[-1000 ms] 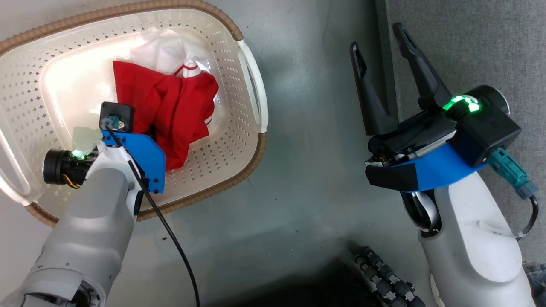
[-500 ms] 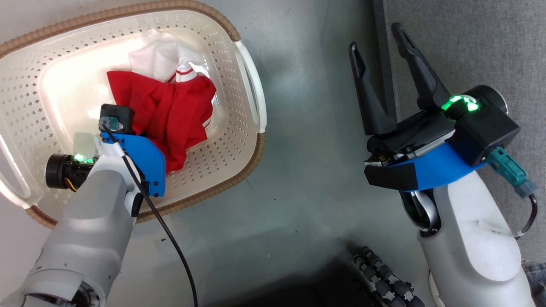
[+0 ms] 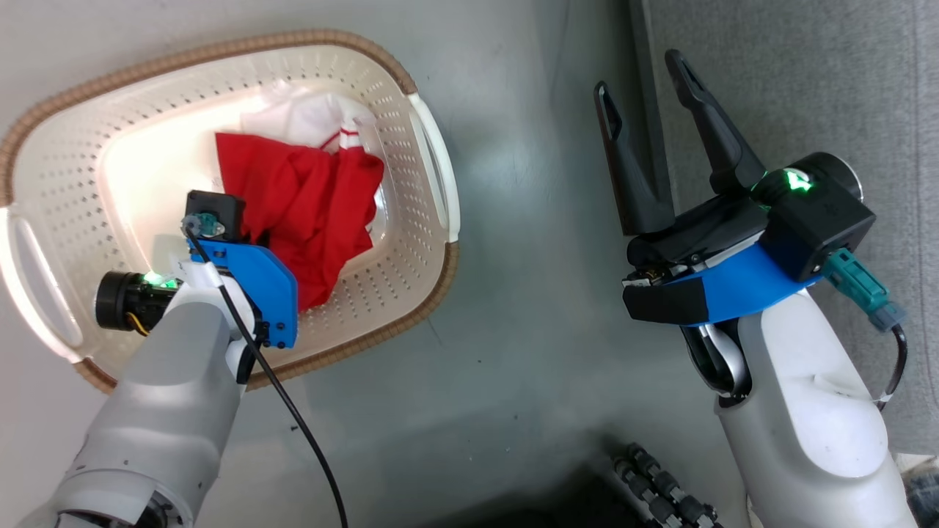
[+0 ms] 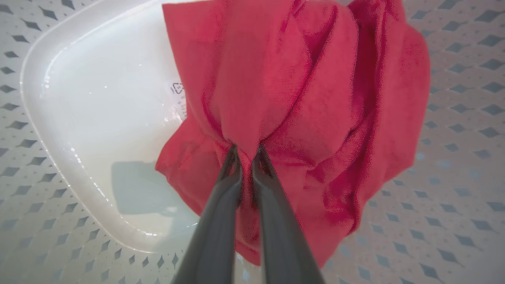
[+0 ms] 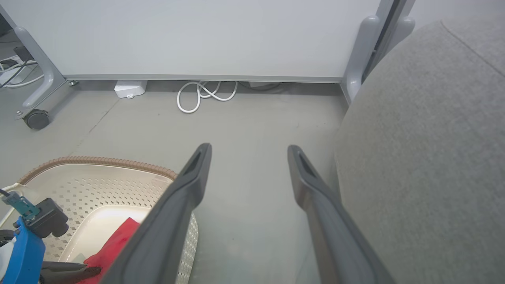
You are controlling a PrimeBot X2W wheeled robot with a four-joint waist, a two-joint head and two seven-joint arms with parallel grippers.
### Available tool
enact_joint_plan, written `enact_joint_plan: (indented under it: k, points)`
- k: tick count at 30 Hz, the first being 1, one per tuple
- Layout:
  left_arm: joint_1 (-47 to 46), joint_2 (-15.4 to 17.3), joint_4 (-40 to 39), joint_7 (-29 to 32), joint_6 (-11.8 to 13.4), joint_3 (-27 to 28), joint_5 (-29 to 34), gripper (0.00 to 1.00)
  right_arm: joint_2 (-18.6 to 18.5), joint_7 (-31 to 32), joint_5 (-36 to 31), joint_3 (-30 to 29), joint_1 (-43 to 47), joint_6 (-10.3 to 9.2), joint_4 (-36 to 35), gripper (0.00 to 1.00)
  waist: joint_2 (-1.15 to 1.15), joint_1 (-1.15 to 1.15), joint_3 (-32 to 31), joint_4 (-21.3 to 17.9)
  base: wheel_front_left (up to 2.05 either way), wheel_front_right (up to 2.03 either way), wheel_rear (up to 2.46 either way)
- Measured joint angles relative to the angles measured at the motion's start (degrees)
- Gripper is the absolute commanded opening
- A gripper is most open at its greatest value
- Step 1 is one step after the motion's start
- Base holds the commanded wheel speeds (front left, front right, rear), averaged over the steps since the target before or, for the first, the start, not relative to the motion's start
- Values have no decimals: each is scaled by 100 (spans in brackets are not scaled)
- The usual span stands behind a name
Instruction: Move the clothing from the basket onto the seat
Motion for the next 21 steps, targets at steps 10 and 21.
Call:
enact_joint_plan:
  k: [10, 21]
  points:
    - [370, -229, 7, -641, -238, -111, -66, 0, 3, 24, -115, -22, 57, 0, 385, 100, 0, -1, -1002, 195, 0, 0, 0]
    - [777, -635, -436, -960, -337, -537, -219, 0, 7, 243, -205, -123, 698, 0, 770, 100, 0, -2, -2589, 535, 0, 0, 0]
